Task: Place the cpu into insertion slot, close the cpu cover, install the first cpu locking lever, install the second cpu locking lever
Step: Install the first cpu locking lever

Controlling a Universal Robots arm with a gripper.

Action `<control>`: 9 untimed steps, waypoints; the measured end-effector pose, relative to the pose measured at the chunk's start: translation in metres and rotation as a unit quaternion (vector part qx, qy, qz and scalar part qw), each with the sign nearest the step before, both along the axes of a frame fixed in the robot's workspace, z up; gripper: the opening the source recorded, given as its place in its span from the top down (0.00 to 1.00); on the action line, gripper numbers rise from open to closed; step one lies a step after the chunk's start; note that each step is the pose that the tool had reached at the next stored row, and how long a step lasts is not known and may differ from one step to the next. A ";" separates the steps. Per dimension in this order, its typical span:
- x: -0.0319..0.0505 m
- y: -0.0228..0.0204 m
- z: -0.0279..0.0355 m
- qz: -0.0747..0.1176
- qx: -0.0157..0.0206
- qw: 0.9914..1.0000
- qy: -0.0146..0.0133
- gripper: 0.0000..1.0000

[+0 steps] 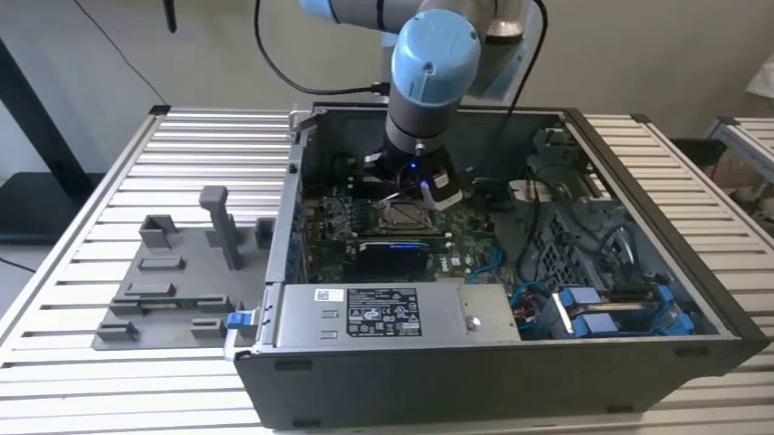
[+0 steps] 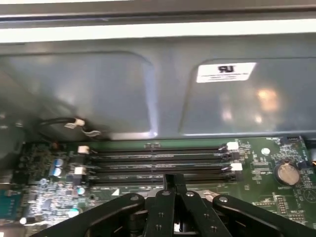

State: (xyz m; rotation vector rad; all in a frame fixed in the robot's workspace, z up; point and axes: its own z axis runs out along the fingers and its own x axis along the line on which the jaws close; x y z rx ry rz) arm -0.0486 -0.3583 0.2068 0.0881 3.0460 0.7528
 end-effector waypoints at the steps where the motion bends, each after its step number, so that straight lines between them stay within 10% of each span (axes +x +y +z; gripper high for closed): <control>1: -0.0045 0.0000 0.0000 0.000 0.000 1.000 0.000 0.89; 9: -0.0242 0.0000 -0.0001 0.000 0.000 1.000 -0.002 0.89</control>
